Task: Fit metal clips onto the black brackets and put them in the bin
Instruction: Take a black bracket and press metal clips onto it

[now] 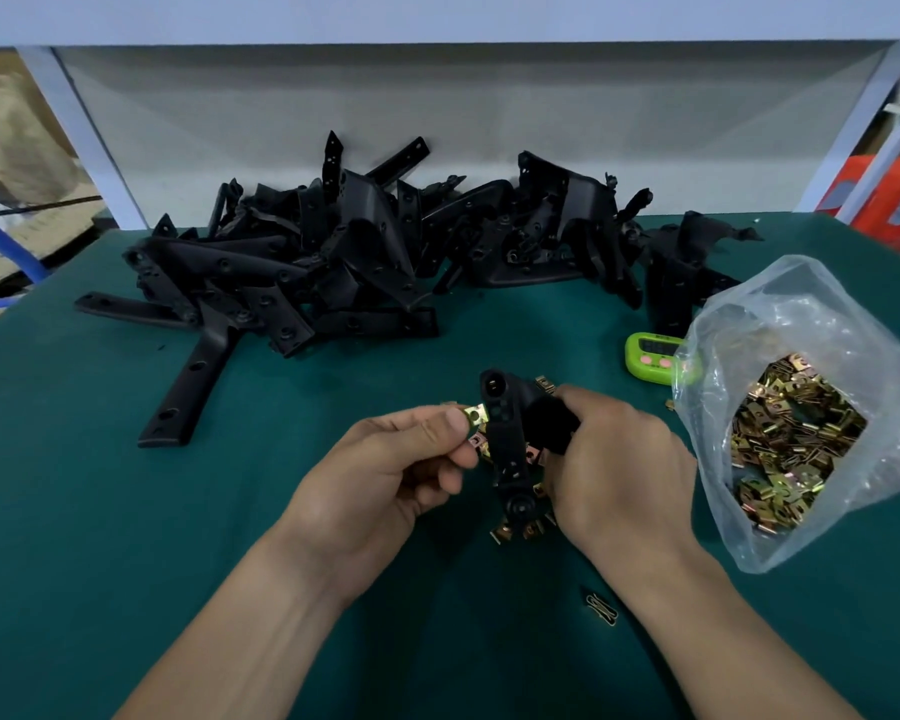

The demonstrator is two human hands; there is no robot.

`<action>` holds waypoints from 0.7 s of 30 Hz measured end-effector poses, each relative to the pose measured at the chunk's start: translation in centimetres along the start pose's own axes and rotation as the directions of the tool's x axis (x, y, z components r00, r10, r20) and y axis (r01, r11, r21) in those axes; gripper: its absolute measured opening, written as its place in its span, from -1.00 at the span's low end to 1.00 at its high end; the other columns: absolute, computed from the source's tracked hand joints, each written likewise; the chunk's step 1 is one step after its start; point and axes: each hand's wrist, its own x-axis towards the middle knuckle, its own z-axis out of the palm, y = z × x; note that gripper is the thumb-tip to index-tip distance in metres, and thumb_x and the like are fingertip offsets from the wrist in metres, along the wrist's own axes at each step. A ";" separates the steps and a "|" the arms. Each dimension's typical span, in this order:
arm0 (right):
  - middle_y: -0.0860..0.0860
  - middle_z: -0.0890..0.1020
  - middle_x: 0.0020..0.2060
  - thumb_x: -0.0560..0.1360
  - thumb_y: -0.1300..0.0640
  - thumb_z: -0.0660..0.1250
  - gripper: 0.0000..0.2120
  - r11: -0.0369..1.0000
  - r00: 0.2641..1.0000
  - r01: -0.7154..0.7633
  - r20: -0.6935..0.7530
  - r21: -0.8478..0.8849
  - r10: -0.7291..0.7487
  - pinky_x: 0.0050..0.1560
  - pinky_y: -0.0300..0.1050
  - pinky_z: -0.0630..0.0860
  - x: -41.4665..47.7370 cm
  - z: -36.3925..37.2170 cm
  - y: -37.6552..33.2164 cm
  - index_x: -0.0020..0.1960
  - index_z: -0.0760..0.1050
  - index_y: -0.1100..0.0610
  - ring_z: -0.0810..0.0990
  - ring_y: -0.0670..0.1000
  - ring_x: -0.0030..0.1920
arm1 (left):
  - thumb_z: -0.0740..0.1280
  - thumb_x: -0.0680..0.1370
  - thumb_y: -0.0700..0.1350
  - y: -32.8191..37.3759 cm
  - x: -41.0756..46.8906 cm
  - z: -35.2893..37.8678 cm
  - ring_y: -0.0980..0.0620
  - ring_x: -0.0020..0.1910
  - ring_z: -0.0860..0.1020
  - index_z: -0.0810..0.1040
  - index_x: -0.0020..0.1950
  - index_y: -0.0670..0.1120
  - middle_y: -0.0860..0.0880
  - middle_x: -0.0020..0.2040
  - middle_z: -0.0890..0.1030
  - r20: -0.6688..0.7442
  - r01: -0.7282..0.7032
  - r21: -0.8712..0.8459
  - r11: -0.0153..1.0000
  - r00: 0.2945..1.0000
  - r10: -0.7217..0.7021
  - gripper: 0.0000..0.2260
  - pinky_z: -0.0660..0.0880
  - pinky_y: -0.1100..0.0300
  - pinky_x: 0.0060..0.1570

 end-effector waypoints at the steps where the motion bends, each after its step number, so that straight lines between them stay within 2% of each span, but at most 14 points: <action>1: -0.13 0.41 -0.48 0.34 0.26 0.43 -0.77 1.000 1.000 0.006 0.015 -0.011 -0.006 -0.43 -0.18 0.12 0.0 0.0 0.0 -0.13 0.52 -0.04 0.31 -0.07 -0.46 | 0.51 0.33 -0.01 0.0 -0.1 0.0 0.14 -0.44 0.50 0.70 -0.30 -0.03 -0.02 -0.32 0.62 0.005 0.003 0.002 1.000 1.000 -0.003 -0.89 0.39 0.35 -0.47; 7: -0.12 0.39 -0.49 0.33 0.23 0.43 -0.78 1.000 1.000 -0.011 0.016 0.002 0.011 -0.44 -0.21 0.07 0.1 -0.4 -0.1 -0.17 0.47 -0.04 0.28 -0.05 -0.46 | 0.52 0.28 0.00 0.1 -0.2 0.3 0.12 -0.44 0.50 0.73 -0.27 -0.05 -0.04 -0.33 0.61 -0.058 -0.010 0.034 0.999 0.998 0.012 -0.87 0.39 0.35 -0.47; 13: -0.15 0.32 -0.46 0.42 0.28 0.35 -0.67 0.997 0.998 0.050 0.049 -0.057 -0.048 -0.44 -0.24 0.05 0.1 -0.5 0.1 0.02 0.58 -0.11 0.21 -0.13 -0.46 | 0.51 0.31 -0.01 0.2 -0.5 0.3 0.12 -0.42 0.50 0.71 -0.28 -0.04 -0.05 -0.32 0.61 -0.045 -0.014 0.082 0.996 0.999 0.018 -0.88 0.40 0.34 -0.44; 21: -0.14 0.29 -0.46 0.45 0.30 0.31 -0.64 0.993 0.993 0.090 0.078 -0.079 -0.083 -0.41 -0.26 0.01 0.1 -1.1 -0.1 0.07 0.60 -0.11 0.18 -0.12 -0.46 | 0.52 0.30 -0.01 0.2 -0.5 0.2 0.10 -0.41 0.52 0.70 -0.27 -0.05 -0.06 -0.32 0.61 -0.055 0.001 0.087 0.996 0.998 0.004 -0.87 0.43 0.33 -0.43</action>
